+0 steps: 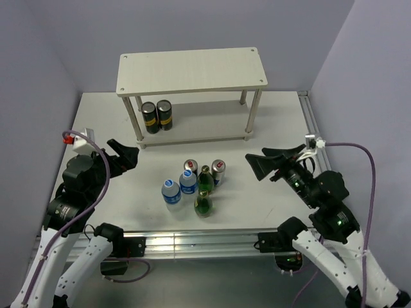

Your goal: Place and organize the beverage onto the shelf

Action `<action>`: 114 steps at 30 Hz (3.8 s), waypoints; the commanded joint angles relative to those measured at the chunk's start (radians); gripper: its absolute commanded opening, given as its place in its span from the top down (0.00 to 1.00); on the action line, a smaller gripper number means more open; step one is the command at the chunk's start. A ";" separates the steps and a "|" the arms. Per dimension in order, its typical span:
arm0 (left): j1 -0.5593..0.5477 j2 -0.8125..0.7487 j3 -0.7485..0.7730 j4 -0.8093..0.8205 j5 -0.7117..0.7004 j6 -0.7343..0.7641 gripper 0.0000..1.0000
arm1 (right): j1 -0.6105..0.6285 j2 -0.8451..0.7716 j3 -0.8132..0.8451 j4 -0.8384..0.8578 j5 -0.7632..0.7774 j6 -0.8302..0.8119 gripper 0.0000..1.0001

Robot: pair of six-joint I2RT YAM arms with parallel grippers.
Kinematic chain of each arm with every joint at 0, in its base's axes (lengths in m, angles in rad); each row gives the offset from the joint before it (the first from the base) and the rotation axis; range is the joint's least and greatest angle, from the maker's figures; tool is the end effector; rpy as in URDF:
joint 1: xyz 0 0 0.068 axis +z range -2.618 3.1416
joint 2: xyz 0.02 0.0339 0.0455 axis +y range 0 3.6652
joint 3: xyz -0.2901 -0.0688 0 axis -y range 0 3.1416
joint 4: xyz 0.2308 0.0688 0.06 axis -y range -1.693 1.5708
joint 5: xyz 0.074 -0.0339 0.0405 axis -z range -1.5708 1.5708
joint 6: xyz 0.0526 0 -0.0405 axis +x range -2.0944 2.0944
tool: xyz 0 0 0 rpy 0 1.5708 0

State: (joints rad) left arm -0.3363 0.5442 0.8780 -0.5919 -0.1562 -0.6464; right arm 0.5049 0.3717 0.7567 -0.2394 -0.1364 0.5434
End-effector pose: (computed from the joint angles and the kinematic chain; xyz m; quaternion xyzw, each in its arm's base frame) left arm 0.0895 -0.0226 0.3639 -0.1690 0.7730 -0.2325 0.5656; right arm 0.0542 0.0381 0.3794 -0.0390 0.6532 0.4164 0.6313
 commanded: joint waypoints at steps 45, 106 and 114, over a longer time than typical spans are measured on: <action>0.120 -0.081 -0.054 0.006 0.033 0.079 0.01 | 1.242 0.832 -0.224 0.183 1.144 0.397 0.00; 0.175 -0.116 -0.070 0.035 0.101 0.099 0.01 | 1.255 0.711 0.459 -0.701 1.619 0.536 1.00; 0.175 -0.121 -0.071 0.035 0.101 0.097 0.01 | 0.898 0.579 0.470 0.200 1.218 -0.485 1.00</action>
State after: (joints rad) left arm -0.1669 0.4377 0.8062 -0.5880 -0.0742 -0.5617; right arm 1.5719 0.9913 1.1534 -0.3580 1.1759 0.4042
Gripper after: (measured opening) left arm 0.994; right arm 0.786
